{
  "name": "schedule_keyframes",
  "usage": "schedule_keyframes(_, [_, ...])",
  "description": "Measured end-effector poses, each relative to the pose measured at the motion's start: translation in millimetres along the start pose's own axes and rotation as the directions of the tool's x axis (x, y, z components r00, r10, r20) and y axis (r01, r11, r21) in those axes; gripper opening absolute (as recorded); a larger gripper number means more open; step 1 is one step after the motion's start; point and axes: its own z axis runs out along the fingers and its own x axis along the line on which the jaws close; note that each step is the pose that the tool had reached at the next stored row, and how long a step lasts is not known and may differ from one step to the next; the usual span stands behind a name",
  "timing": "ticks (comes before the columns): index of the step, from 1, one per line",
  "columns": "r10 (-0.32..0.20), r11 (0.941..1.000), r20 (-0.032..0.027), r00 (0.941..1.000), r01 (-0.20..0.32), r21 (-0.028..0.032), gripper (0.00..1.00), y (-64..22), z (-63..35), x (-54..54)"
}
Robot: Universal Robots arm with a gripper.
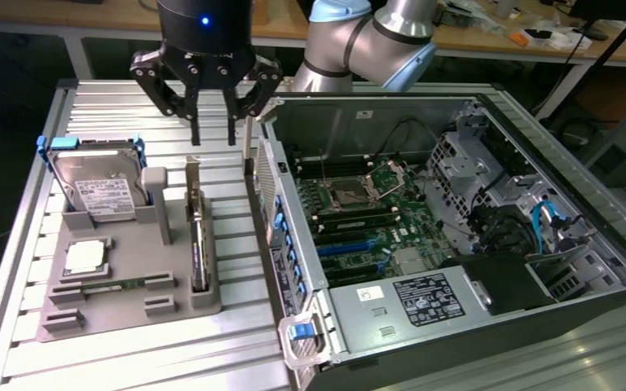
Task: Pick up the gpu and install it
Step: 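Pick up the gpu and move the gpu toward the slot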
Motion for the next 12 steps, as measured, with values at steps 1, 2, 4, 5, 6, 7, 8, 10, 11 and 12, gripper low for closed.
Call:
schedule_keyframes(1, [0.000,1.0000,0.0000,1.0000,0.000,0.0000,0.42,0.0,0.0,0.0])
schedule_keyframes(2, [0.000,1.0000,0.0000,1.0000,0.000,0.0000,0.47,0.0,0.0,0.0])
schedule_keyframes(4, [0.000,1.0000,0.0000,1.0000,0.000,0.0000,0.54,0.0,0.0,0.0])
schedule_keyframes(5, [0.000,1.0000,0.0000,1.0000,0.000,0.0000,0.54,0.0,0.0,0.0])
schedule_keyframes(6, [0.000,1.0000,0.0000,1.0000,0.000,0.0000,0.54,0.0,0.0,0.0])
schedule_keyframes(7, [0.000,1.0000,0.0000,1.0000,0.000,0.0000,0.54,0.0,0.0,0.0])
schedule_keyframes(8, [0.000,1.0000,0.0000,1.0000,0.000,0.0000,0.54,0.0,0.0,0.0])
schedule_keyframes(10, [0.000,1.0000,0.0000,1.0000,0.000,0.0000,0.54,0.0,0.0,0.0])
schedule_keyframes(11, [0.000,1.0000,-0.0001,1.0000,0.000,0.0001,0.54,0.0,0.1,0.0])
schedule_keyframes(12, [0.000,1.0000,-0.0001,1.0000,0.000,0.0001,0.54,0.0,0.3,0.0])
